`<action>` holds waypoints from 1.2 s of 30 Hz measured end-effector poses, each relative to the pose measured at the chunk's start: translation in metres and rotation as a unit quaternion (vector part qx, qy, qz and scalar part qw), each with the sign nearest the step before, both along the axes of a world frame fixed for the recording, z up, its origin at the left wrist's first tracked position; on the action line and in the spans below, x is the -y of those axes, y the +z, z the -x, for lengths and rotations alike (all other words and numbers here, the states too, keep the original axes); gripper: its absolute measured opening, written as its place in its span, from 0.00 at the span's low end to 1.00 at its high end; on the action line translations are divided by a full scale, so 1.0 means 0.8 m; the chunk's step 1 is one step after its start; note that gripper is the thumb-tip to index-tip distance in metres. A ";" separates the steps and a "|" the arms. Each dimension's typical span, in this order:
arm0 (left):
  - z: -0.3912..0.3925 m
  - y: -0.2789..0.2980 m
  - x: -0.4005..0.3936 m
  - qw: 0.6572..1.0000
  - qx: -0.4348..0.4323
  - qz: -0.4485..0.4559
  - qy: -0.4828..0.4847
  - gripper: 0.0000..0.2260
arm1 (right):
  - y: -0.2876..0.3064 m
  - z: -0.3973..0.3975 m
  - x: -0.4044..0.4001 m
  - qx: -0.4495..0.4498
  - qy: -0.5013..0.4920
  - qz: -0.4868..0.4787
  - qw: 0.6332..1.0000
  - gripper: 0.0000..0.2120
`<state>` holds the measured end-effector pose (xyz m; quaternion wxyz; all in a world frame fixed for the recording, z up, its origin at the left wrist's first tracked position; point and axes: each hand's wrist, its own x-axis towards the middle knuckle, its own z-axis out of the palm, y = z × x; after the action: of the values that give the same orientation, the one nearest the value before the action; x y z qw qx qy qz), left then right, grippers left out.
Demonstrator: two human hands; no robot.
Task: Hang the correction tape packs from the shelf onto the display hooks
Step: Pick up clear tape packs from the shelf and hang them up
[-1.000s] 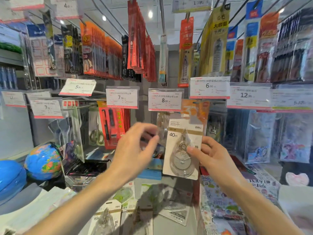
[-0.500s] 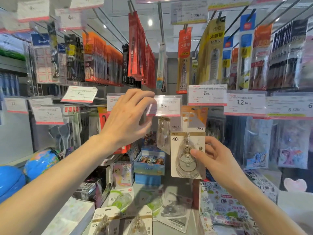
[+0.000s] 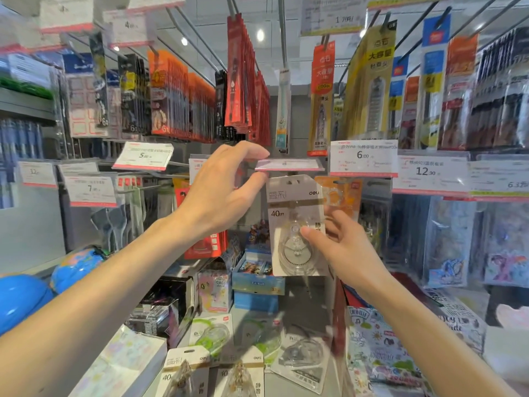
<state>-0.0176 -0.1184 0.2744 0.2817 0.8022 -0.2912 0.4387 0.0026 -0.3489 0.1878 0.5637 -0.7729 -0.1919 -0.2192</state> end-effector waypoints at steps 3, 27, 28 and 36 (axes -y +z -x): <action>0.001 -0.001 0.000 1.000 0.000 0.019 0.002 0.12 | 0.002 -0.005 -0.010 -0.006 -0.001 -0.010 1.000 0.17; -0.064 -0.141 0.019 0.963 -0.199 0.175 -0.047 0.16 | -0.029 -0.038 -0.056 0.052 -0.167 0.023 0.984 0.34; -0.076 -0.142 0.023 0.961 -0.212 0.171 -0.049 0.20 | -0.030 -0.042 -0.060 0.049 -0.173 0.023 0.983 0.33; -0.150 -0.137 0.041 0.944 -0.267 0.161 -0.110 0.24 | -0.037 -0.075 -0.076 0.004 -0.216 0.000 0.976 0.21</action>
<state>0.1025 -0.1512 0.1650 0.5208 0.7967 -0.2178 0.2159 0.0628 -0.2882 0.1579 0.5023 -0.7953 -0.0228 -0.3385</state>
